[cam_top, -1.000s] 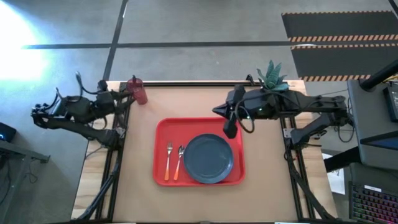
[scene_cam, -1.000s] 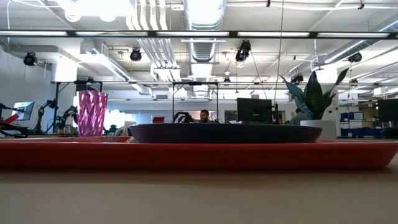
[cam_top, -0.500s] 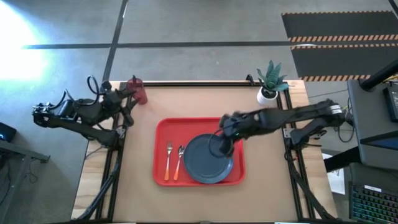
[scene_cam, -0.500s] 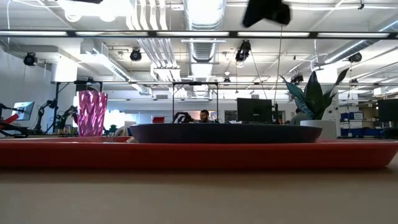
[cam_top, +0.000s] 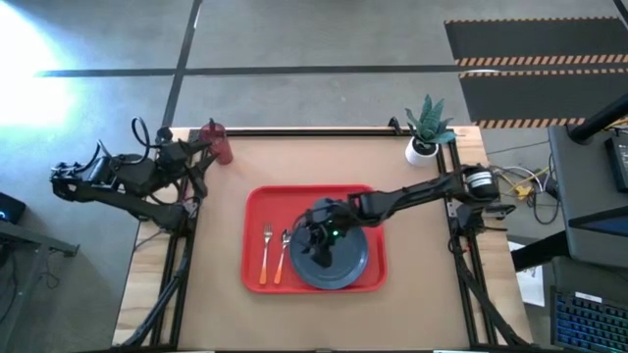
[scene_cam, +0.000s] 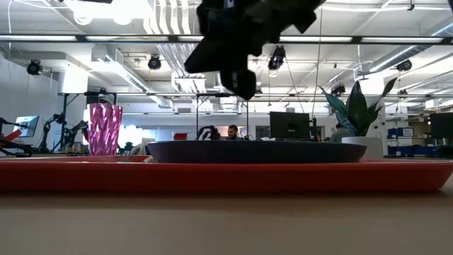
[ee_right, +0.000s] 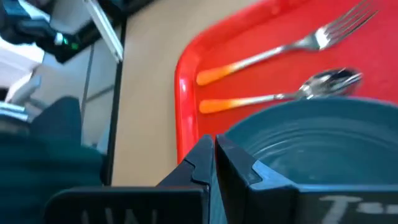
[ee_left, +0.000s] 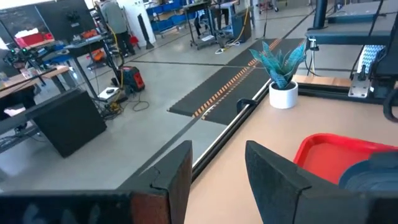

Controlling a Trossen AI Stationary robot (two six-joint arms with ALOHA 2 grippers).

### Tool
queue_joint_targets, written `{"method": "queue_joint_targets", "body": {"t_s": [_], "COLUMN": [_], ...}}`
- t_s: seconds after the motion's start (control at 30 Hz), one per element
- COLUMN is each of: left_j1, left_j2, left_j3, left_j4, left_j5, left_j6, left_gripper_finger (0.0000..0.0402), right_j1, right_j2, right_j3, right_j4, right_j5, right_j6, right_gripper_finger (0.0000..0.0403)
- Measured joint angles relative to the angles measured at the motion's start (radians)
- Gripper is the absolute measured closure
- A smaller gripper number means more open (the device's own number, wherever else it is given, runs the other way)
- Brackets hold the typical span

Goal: Pick and place plate/cup/fork/spoon on tray
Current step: Put the red glass on the orange serving tray to the top right of the blue plate

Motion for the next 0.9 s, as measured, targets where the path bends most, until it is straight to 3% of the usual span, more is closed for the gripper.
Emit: {"method": "queue_joint_targets", "body": {"t_s": [0.17,0.3,0.43,0.6,0.9], "left_j1": [0.000,0.000,0.000,0.000,0.002], "left_j2": [-0.026,-0.050,-0.067,-0.073,-0.059], "left_j3": [0.005,0.005,0.005,0.005,0.005], "left_j4": [-0.039,-0.092,-0.107,-0.104,-0.231], "left_j5": [0.019,0.027,0.033,0.042,-0.015], "left_j6": [0.000,-0.033,-0.053,-0.053,-0.143], "left_gripper_finger": [0.0269,0.0269,0.0269,0.0269,0.0269], "right_j1": [-0.019,-0.025,-0.025,-0.020,0.013], "right_j2": [0.034,-0.010,-0.086,-0.146,-0.245], "right_j3": [0.104,0.202,0.309,0.360,0.347], "right_j4": [-0.077,-0.173,-0.547,-0.931,-0.986], "right_j5": [0.008,0.068,0.305,0.536,0.644], "right_j6": [-0.041,-0.140,-0.171,-0.053,0.001], "right_gripper_finger": [0.0394,0.0394,0.0394,0.0394,0.0394]}}
